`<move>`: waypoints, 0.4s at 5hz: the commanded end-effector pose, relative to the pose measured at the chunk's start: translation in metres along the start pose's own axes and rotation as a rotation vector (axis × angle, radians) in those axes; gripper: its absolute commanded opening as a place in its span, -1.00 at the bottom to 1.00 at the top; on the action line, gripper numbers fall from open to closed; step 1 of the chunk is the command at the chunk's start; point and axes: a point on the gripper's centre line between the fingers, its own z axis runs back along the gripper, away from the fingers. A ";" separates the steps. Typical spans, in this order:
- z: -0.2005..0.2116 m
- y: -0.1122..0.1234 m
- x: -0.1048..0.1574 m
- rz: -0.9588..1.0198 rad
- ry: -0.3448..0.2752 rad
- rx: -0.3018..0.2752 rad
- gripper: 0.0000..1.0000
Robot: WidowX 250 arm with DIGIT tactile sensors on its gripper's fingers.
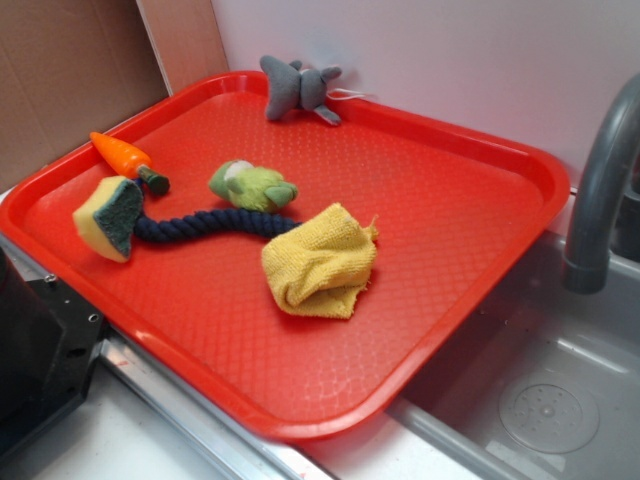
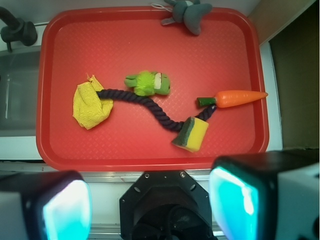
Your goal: Grab the yellow cloth.
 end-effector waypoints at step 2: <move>-0.033 -0.020 0.008 0.206 0.177 0.259 1.00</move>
